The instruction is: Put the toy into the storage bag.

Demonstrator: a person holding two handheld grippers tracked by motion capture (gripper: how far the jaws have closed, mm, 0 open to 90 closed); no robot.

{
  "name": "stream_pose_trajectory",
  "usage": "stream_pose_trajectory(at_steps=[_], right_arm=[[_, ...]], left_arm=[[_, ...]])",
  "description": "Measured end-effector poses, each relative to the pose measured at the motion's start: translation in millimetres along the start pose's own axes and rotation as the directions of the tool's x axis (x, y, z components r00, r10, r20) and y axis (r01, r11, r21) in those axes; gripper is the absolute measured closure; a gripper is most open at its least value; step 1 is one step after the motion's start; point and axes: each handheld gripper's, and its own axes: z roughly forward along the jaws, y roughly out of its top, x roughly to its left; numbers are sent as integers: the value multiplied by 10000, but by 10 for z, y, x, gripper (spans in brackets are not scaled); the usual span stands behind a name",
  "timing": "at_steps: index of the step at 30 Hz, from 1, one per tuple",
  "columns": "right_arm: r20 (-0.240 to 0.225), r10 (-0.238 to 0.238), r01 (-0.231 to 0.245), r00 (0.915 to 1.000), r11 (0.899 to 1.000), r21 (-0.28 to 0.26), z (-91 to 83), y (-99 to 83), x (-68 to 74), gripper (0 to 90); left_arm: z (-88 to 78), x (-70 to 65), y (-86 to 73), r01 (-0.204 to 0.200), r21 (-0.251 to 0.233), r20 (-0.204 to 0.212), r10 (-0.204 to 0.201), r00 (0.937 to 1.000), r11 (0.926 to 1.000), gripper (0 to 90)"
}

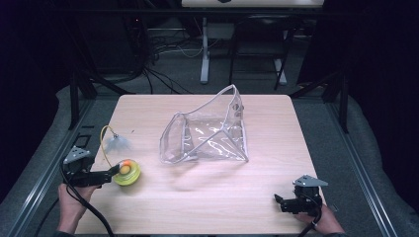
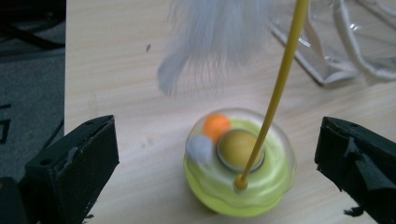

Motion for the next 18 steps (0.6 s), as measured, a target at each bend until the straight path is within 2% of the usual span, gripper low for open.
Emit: stream_pose_trajectory(at_steps=[3,7,11,14,16,18], right_arm=[[-4,1,-1,10000,10000,1,0,0,0,0],[8,6,-6,10000,10000,-7,0,-1,1,0],[6,5,-5,10000,10000,-4,-1,-1,1,0],[10,6,-6,10000,10000,-3,-1,-1,1,0],[8,6,-6,10000,10000,-9,-1,-1,1,0],[8,8,-8,10000,10000,-13,0,-1,1,0]], left_arm=[[-3,-18,43,24,-206,-61,-26,10000,9998,0],[-37,-72,131,2,-859,-335,-31,9994,9963,24],[-74,-86,157,-19,-1226,-336,-22,9994,9925,168],[-90,-94,161,-63,-1269,-306,24,9995,9919,274],[-106,-107,166,-130,-1312,-252,98,9996,9913,306],[-117,-120,169,-193,-1348,-247,161,9996,9907,395]])
